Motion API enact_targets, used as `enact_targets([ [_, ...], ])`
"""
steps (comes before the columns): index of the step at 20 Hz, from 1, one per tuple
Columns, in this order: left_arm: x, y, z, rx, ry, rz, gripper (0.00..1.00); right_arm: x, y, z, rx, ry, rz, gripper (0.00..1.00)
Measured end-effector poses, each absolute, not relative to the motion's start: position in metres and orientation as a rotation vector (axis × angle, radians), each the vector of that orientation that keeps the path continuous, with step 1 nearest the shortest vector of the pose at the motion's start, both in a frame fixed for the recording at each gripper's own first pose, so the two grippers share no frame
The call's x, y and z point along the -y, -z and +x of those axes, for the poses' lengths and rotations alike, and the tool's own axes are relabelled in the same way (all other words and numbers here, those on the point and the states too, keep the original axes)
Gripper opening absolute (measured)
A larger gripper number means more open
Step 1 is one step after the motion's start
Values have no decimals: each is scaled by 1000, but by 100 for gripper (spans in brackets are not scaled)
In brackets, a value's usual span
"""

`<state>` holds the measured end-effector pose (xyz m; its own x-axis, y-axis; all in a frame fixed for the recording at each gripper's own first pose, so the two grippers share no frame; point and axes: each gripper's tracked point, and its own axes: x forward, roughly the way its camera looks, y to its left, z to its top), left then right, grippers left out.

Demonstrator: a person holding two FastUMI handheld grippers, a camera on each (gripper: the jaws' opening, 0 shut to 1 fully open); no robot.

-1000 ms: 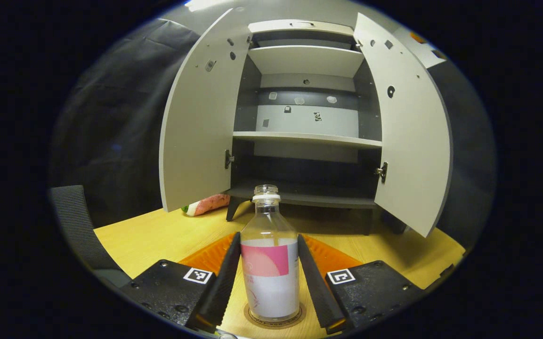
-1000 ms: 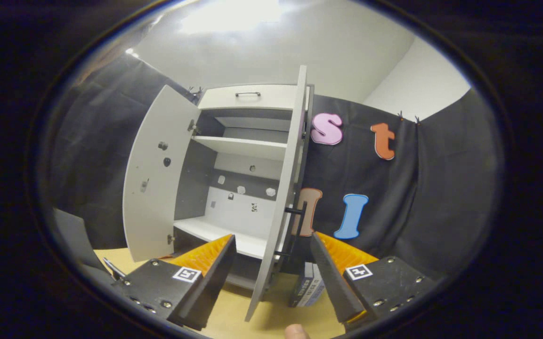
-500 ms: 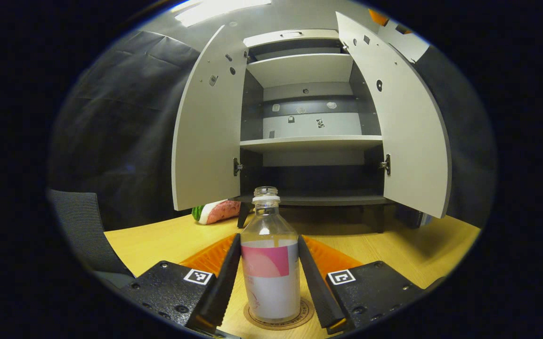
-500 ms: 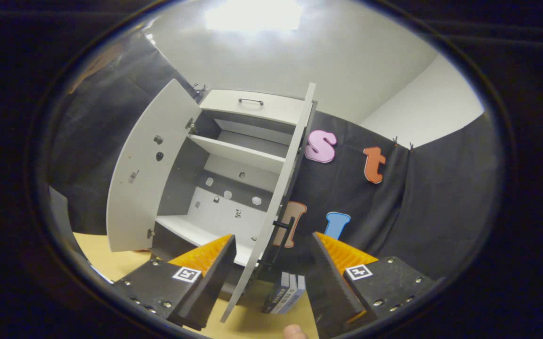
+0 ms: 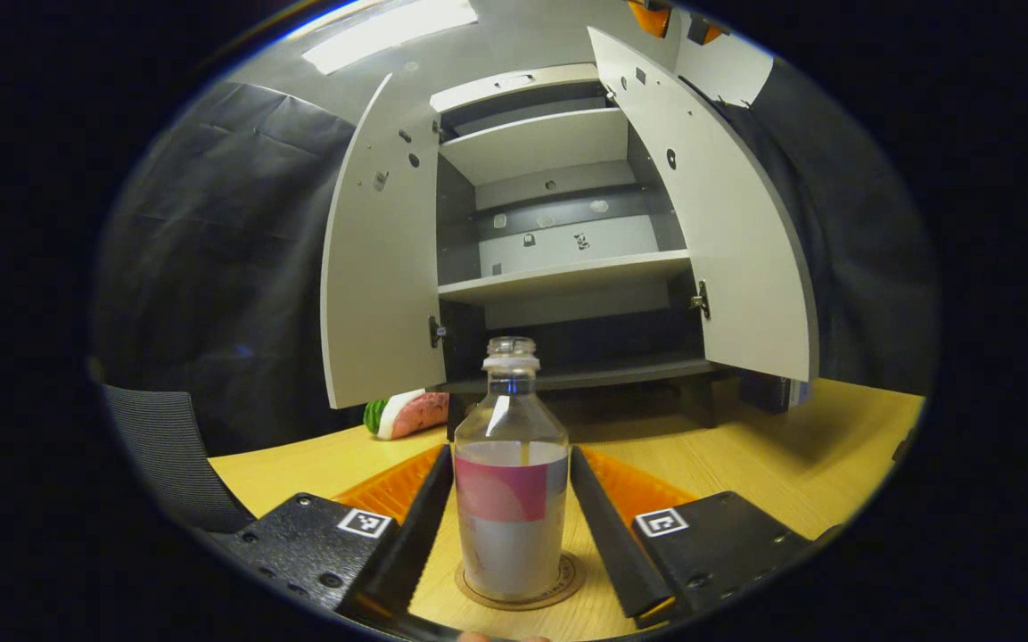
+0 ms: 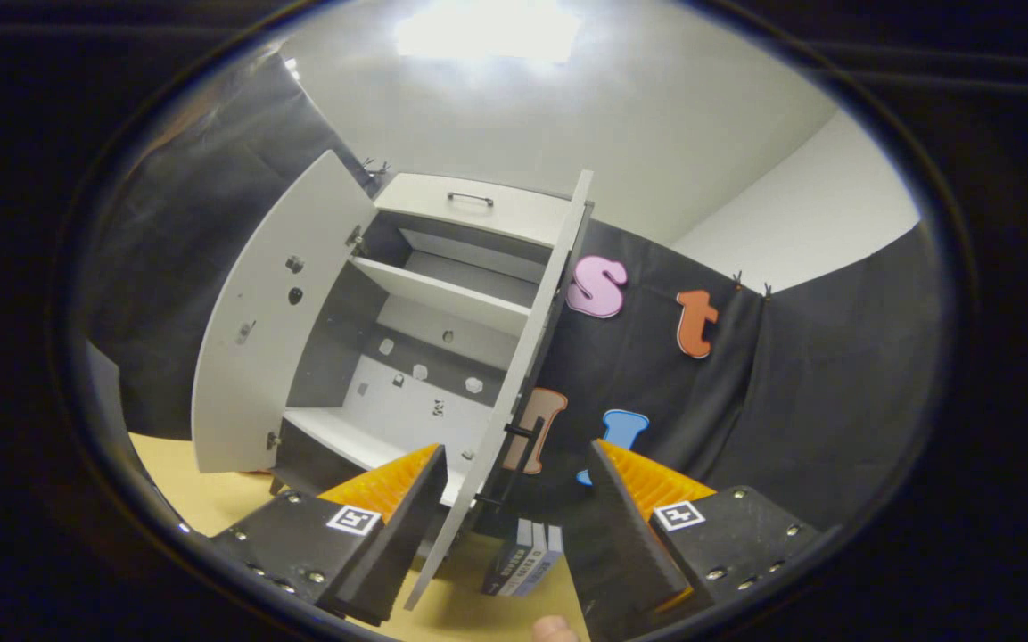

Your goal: Grasp the bottle in the cabinet with the left hand and place it on the coaster, then close the right door with the right hand and the left door with the left hand.

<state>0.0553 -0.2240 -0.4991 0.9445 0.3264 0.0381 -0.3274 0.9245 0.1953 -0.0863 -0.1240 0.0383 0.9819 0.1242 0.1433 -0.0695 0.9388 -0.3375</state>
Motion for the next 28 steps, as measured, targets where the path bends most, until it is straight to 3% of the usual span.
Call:
enact_targets([
  [1, 224, 497, 51, 7, -346, 201, 100, 126, -38, -86, 164, -96, -337, 96],
  [12, 221, 476, 49, -25, -347, 237, 98, 152, -29, -75, 140, -62, -311, 96],
  [20, 232, 382, 48, 44, -328, 223, 98, 184, -27, -51, 127, -13, -257, 96],
  [28, 232, 274, 99, 68, -263, 171, 98, 190, -18, -13, 96, 0, -190, 96],
])
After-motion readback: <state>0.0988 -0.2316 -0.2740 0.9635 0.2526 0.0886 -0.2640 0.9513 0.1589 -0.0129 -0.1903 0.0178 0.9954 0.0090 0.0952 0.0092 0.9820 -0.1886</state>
